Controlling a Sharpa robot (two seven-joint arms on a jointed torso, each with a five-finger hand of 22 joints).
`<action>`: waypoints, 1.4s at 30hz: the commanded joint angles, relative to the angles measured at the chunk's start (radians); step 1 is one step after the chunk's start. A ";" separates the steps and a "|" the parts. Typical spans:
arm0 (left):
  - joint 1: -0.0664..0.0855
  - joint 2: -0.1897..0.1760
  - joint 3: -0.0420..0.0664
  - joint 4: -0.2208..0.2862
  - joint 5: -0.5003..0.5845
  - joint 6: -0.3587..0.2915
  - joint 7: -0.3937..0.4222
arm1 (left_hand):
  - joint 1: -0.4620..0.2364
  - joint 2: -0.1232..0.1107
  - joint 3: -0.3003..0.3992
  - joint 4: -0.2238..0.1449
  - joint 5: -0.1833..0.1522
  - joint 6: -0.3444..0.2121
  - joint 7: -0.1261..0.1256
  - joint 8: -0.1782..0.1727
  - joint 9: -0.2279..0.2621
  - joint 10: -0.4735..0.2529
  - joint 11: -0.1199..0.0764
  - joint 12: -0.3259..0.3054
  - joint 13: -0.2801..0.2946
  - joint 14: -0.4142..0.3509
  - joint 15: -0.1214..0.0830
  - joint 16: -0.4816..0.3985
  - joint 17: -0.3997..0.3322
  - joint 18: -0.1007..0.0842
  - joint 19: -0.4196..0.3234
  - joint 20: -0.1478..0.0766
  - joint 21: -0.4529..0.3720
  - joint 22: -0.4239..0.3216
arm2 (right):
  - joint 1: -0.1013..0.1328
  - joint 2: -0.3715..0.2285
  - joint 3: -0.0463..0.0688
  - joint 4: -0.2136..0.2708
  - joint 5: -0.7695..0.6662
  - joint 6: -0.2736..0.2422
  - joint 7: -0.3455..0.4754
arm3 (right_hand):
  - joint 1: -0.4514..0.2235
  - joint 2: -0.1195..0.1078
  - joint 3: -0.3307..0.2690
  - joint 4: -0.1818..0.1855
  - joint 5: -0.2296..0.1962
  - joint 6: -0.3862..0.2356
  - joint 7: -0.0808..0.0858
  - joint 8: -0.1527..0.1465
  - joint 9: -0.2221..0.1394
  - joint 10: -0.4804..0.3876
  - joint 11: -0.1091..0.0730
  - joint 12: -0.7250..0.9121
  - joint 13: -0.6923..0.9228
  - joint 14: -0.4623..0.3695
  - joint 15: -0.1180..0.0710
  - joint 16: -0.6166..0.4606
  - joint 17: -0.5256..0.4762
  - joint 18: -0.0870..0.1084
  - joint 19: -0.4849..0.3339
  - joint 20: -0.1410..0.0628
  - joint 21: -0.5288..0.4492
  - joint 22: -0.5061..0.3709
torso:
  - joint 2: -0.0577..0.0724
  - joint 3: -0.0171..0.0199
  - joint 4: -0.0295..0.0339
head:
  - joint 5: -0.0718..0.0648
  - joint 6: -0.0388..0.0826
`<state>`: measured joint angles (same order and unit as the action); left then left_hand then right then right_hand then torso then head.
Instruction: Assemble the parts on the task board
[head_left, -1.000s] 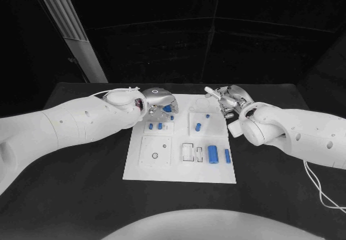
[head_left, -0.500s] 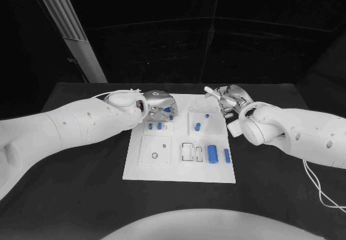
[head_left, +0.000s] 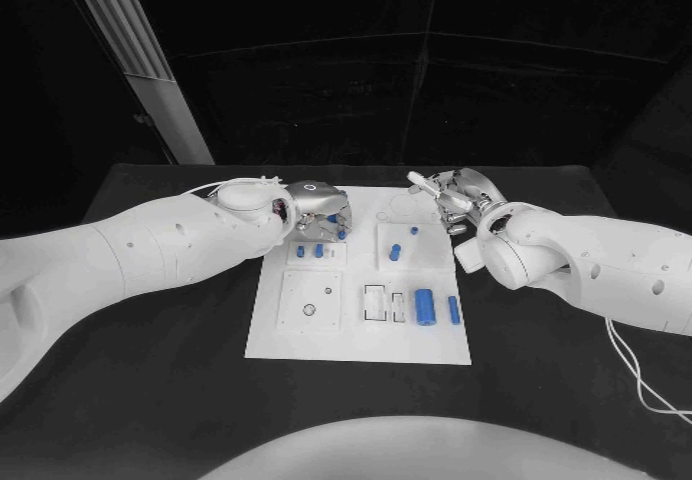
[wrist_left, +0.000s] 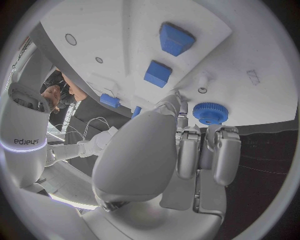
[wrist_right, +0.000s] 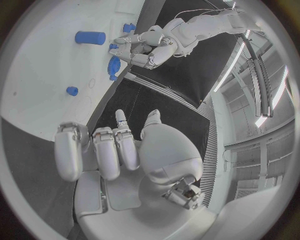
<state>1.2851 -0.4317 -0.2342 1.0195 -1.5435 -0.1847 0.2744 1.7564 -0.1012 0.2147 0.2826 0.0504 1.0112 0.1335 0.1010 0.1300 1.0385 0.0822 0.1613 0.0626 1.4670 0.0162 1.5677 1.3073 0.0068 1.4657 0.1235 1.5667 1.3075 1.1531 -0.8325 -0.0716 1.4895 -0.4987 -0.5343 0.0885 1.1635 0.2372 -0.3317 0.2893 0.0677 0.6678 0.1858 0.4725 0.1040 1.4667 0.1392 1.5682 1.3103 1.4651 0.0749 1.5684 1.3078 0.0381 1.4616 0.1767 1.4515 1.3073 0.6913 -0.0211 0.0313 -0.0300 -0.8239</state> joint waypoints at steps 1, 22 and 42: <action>0.001 0.003 0.000 -0.004 -0.007 0.027 -0.025 | 0.006 0.001 0.007 0.001 -0.001 0.006 0.003 -0.001 -0.002 0.006 0.002 -0.002 0.000 0.104 0.009 0.003 0.263 -0.007 0.105 0.001 0.004 0.263 | 0.002 0.000 0.000 0.002 -0.003 -0.003 0.004 | 0.008 0.000 -0.006 0.000 0.004 -0.001 0.018 0.005 -0.001 0.104 -0.008 0.003 0.260 0.106 -0.004 0.002 0.263 -0.008 0.028 -0.001 -0.002 0.225 | 0.000 -0.0001 0.0007 | 0.000 0.000; 0.001 0.014 0.000 -0.020 -0.007 0.050 -0.020 | -0.025 0.012 0.017 0.009 -0.001 0.008 0.010 -0.011 -0.010 0.007 0.009 -0.013 -0.001 0.104 0.015 0.003 0.263 -0.007 0.105 0.006 0.004 0.263 | 0.002 0.002 0.000 0.001 -0.003 0.005 -0.006 | 0.008 0.001 -0.006 0.001 0.003 -0.001 0.018 0.005 -0.002 0.104 -0.008 0.003 0.260 0.106 -0.004 0.002 0.263 -0.008 0.027 -0.001 -0.004 0.224 | 0.000 0.0001 -0.0004 | 0.000 -0.004; 0.000 0.012 0.000 -0.021 -0.007 0.075 -0.024 | -0.051 0.014 0.015 0.008 -0.002 0.022 0.010 -0.011 -0.012 0.021 0.010 -0.012 0.000 0.104 0.016 0.003 0.263 -0.007 0.105 0.008 0.004 0.263 | 0.002 0.000 0.000 0.002 -0.003 0.003 -0.008 | 0.008 0.002 -0.006 0.001 0.003 -0.001 0.018 0.005 -0.002 0.104 -0.008 0.003 0.260 0.106 -0.004 0.002 0.263 -0.007 0.026 -0.001 -0.005 0.224 | 0.000 0.0002 0.0006 | -0.002 -0.007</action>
<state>1.2897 -0.4187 -0.2301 1.0006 -1.5412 -0.1519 0.2713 1.7153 -0.0877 0.2297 0.2869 0.0504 1.0273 0.1426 0.0932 0.1195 1.0526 0.0893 0.1517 0.0612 1.4670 0.0236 1.5677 1.3073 0.0068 1.4657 0.1235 1.5667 1.3075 1.1532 -0.8321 -0.0716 1.4897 -0.4988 -0.5331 0.0775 1.1635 0.2372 -0.3317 0.2893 0.0677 0.6678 0.1859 0.4724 0.1037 1.4667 0.1392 1.5682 1.3103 1.4652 0.0749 1.5684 1.3075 0.0382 1.4616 0.1767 1.4515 1.3073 0.6913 -0.0206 0.0316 -0.0310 -0.8302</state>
